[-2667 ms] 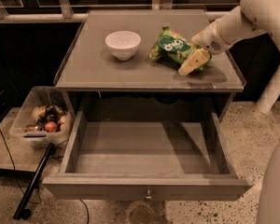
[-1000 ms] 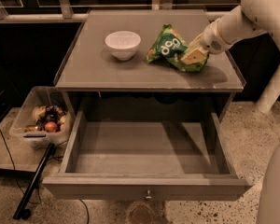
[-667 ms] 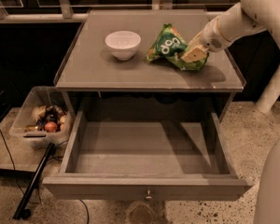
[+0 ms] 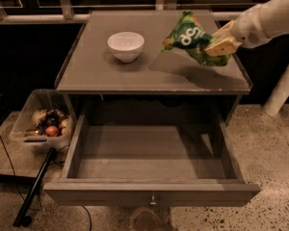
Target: Place green rice chip bag into top drawer
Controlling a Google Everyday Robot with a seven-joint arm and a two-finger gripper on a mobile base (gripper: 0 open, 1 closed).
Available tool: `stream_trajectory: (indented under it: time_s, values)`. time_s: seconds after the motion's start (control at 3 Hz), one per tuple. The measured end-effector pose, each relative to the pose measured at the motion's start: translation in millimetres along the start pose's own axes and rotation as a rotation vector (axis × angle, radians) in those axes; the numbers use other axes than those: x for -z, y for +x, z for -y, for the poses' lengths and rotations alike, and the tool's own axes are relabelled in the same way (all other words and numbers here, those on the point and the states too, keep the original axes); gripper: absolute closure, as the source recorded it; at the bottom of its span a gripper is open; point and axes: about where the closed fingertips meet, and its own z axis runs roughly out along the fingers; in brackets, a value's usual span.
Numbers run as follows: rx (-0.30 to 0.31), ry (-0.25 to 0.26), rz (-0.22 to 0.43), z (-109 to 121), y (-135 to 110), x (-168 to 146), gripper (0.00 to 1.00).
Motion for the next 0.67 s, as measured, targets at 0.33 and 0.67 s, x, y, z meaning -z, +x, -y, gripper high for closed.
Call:
stream_trajectory:
  time_s: [0.33,0.67]
  values:
    - [0.030,0.017,0.073,-15.4,-9.6,34.4,1.00]
    - [0.063,0.042,0.116,-42.8,-10.6,67.8,1.00]
